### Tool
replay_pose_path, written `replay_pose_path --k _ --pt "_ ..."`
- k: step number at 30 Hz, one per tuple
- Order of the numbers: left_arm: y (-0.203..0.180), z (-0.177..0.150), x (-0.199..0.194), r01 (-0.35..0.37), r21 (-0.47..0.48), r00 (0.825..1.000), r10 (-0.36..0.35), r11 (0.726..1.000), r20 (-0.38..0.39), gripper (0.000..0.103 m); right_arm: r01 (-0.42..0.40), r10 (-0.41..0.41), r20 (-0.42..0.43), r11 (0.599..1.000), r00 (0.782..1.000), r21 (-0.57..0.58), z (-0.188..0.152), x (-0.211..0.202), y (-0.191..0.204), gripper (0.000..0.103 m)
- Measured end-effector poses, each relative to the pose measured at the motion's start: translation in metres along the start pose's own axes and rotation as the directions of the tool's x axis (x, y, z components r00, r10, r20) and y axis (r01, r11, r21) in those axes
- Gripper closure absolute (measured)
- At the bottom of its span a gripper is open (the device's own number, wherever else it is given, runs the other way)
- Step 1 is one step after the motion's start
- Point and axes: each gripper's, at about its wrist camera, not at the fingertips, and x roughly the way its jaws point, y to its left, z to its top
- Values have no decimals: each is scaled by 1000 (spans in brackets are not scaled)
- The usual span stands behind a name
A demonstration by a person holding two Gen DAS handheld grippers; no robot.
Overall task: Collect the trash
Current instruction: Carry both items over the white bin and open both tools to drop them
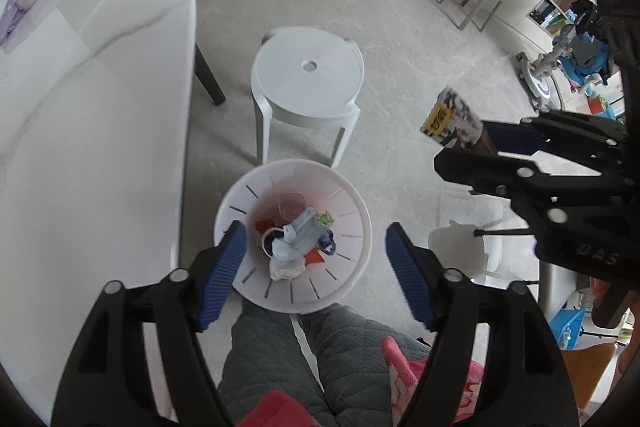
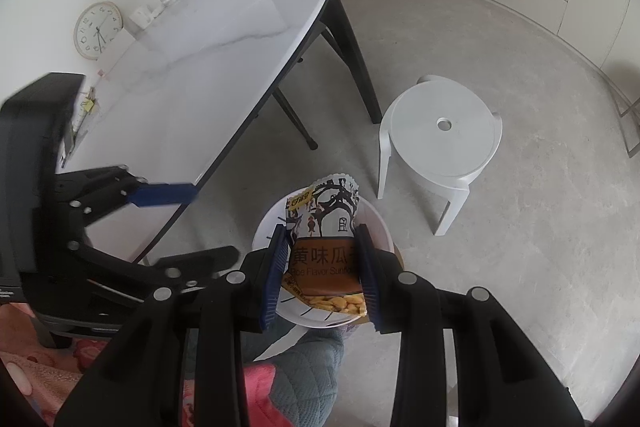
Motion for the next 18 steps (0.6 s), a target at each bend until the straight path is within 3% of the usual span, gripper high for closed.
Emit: replay_pose_path --k 4,7,11,13,15,18 --pt "6 2 -20 -18 -9 998 18 1000 55 28 -4 4 -24 1000 1000 2 2 15 -3 66" --pt "15 3 -32 -28 -50 996 33 998 83 21 -20 19 -61 1000 998 -9 1 37 2 64" --pt "26 3 -41 -44 -95 994 53 995 94 19 -32 24 -125 998 992 -62 -4 75 19 60" --pt "31 1 -42 -56 -112 993 66 992 93 19 -37 26 -151 997 988 -68 -6 90 24 51" --pt "35 0 -41 -68 -129 994 79 989 80 19 -51 37 -196 997 980 -66 -11 108 28 28" --pt "41 -5 -38 -77 -154 994 87 985 60 19 -23 6 -248 997 969 -68 -18 128 32 10"
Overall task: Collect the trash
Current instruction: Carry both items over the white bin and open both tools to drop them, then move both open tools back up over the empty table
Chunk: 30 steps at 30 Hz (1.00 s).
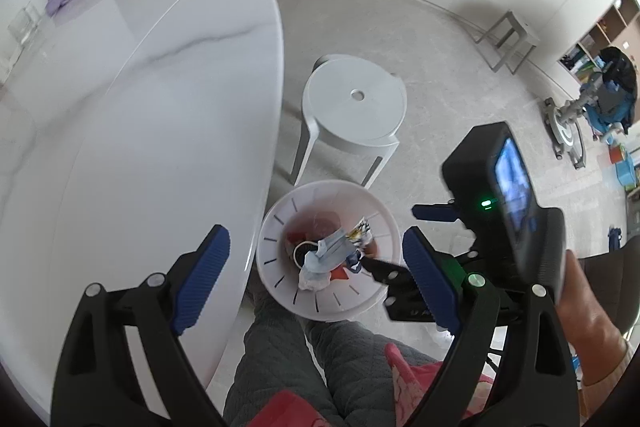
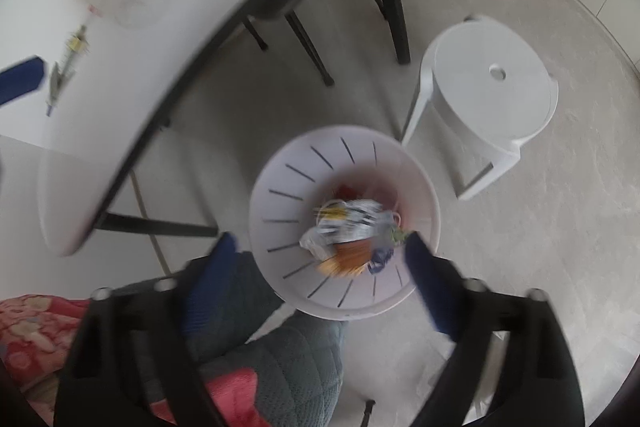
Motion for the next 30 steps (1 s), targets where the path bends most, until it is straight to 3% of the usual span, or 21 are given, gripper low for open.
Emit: replay_pose_path --k 6,14,21,30 --pt "3 -4 2 -18 -31 1000 17 999 -19 19 50 -48 -44 998 998 46 -5 6 -3 3" --pt "21 -7 -16 -97 -77 995 99 992 20 19 68 -70 36 995 997 69 19 -38 7 2" --pt "81 -17 -64 -180 -218 976 202 959 86 18 59 -52 129 997 990 -51 67 -73 67 2" --pt "183 -63 -115 -225 -394 952 287 891 105 18 34 -1 163 979 987 -200 103 -64 187 2"
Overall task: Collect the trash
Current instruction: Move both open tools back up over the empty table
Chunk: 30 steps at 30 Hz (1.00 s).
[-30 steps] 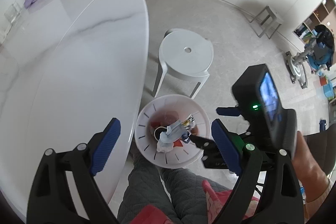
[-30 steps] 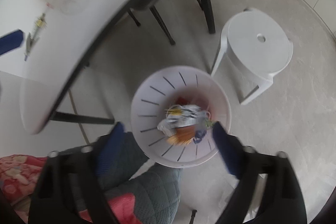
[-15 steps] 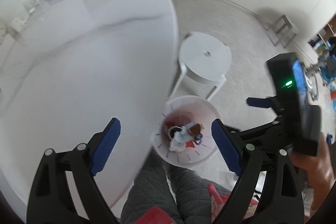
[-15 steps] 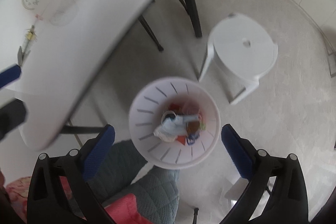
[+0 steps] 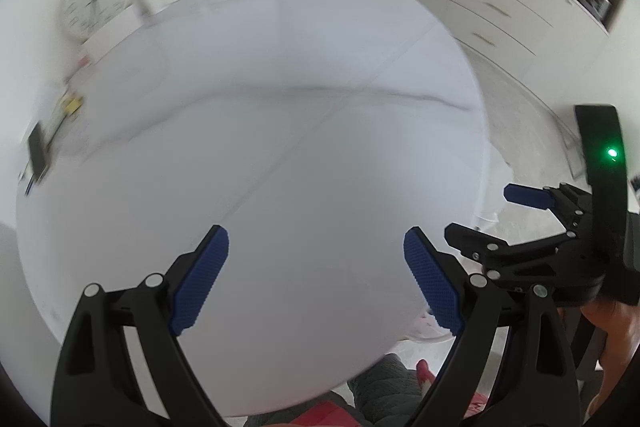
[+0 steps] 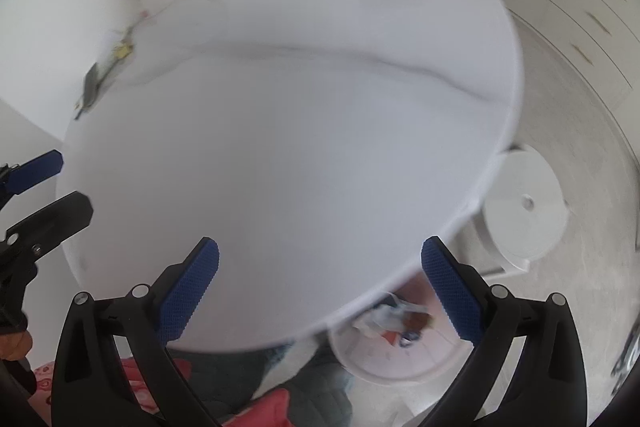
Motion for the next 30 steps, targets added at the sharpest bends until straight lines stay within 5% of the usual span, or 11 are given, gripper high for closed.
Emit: replay_pose_path --k 12,30 --pt "117 -28 15 -14 -13 999 13 1000 -45 18 32 -34 -46 998 998 -45 -3 39 109 2" --pt "144 11 8 63 120 996 -69 991 51 18 129 -129 -8 987 992 92 7 28 134 2"
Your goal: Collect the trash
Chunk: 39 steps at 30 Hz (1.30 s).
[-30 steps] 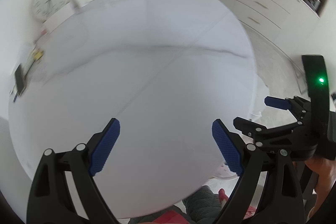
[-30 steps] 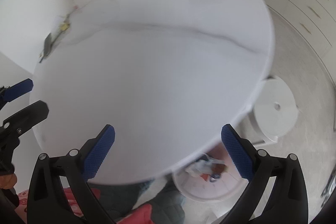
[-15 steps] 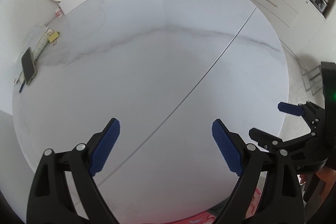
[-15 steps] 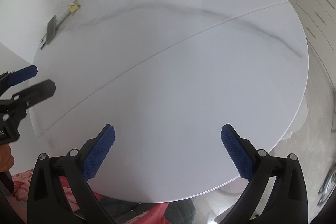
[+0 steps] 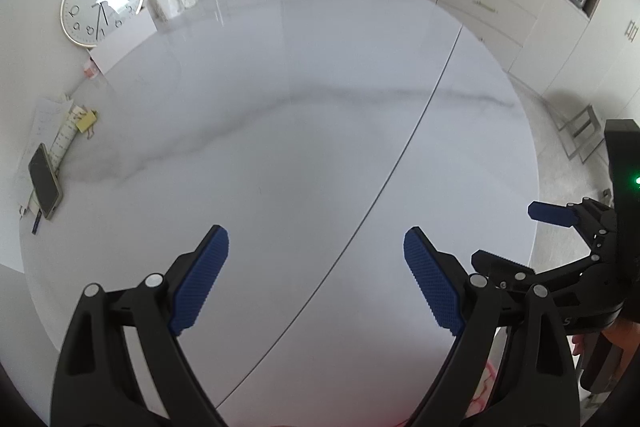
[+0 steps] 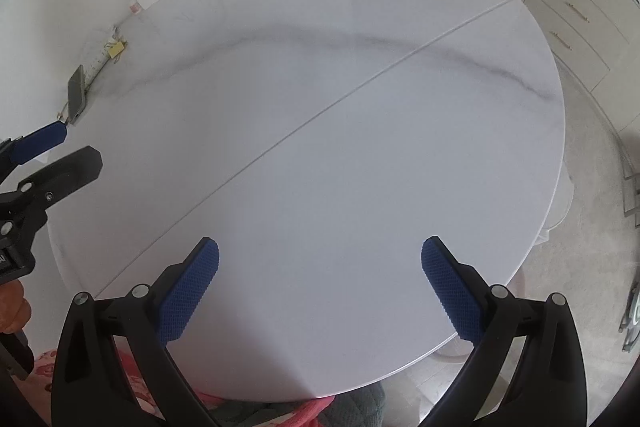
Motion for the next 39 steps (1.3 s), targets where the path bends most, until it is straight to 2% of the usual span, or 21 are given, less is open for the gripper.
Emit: replay_pose_path --k 6,8,9,11,16,19,23,27,29,31,33,36,39 --pt "8 22 -38 -12 -15 993 14 1000 120 18 24 -20 103 999 995 -37 27 -44 3 2" --pt "12 32 -55 -27 -21 986 30 999 163 17 26 -18 153 998 988 -51 38 -67 5 2" --pt "13 36 -63 -35 -21 982 38 999 183 12 26 -16 171 998 985 -58 43 -75 5 2" --pt "14 46 -82 -65 -27 970 69 998 235 10 28 -10 220 997 976 -77 53 -96 8 2" --pt "11 68 -127 -146 -38 930 150 989 336 9 35 12 366 992 930 -123 78 -153 16 2" --pt "12 78 -152 -155 -88 910 177 984 376 8 32 23 433 992 901 -120 91 -181 17 2" --pt "10 89 -176 -161 -128 891 199 979 408 8 52 23 512 990 859 -133 102 -217 22 2" --pt "9 93 -191 -161 -164 883 216 973 416 8 72 28 579 986 815 -149 105 -250 28 2" --pt "10 92 -196 -160 -192 878 228 968 420 8 83 24 597 985 802 -150 104 -258 33 2" --pt "11 89 -196 -161 -216 877 240 963 417 8 89 22 607 984 794 -152 101 -260 35 2" --pt "15 85 -194 -161 -230 882 245 960 402 8 87 23 609 985 793 -150 96 -258 35 2" --pt "19 78 -188 -160 -237 894 242 958 378 8 76 30 592 985 805 -152 89 -249 36 2" --pt "19 71 -184 -175 -231 893 253 957 371 8 72 30 569 985 821 -155 84 -241 37 2"
